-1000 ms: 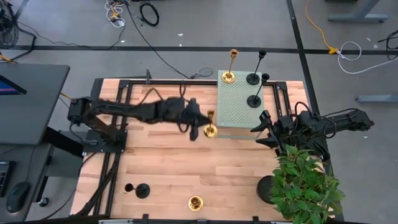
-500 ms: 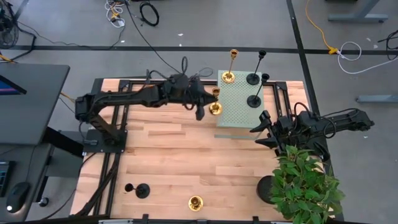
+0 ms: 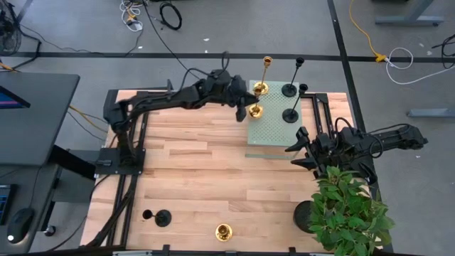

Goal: Pick & Place candle stick holders
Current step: Put the top light brown candle holder on top of the shelf aligned with the other light brown candle holder

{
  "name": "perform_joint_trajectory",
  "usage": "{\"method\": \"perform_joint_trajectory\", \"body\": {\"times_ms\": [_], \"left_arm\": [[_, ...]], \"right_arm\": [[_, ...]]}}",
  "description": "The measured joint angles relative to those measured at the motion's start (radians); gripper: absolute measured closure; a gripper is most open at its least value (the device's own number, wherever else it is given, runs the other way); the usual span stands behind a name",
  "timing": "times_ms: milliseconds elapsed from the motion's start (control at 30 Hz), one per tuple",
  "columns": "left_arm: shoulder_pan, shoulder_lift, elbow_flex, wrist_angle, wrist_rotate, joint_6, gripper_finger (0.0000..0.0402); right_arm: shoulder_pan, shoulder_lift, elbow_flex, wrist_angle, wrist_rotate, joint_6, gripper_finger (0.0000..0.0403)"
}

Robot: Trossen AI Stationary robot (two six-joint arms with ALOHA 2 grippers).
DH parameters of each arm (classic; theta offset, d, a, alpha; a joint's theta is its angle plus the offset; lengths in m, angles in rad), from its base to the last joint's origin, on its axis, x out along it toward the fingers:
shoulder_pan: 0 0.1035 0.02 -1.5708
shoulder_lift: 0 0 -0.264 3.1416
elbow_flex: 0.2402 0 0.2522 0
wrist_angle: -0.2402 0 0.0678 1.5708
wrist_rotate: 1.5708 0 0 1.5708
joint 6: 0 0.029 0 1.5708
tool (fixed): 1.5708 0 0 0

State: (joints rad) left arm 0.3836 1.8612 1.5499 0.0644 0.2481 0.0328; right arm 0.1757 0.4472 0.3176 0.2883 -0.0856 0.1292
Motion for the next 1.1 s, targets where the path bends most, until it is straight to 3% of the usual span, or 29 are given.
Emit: {"method": "perform_joint_trajectory", "body": {"times_ms": [367,1100], "left_arm": [[0.029,0.122,0.114,-0.009,0.030,0.005,0.0388],[0.032,0.156,0.113,0.032,0.037,0.005,0.0388]], "right_arm": [[0.000,0.001,0.000,-0.009,0.000,-0.015,0.0199],[0.000,0.001,0.000,-0.015,0.000,-0.016,0.0199]]}}
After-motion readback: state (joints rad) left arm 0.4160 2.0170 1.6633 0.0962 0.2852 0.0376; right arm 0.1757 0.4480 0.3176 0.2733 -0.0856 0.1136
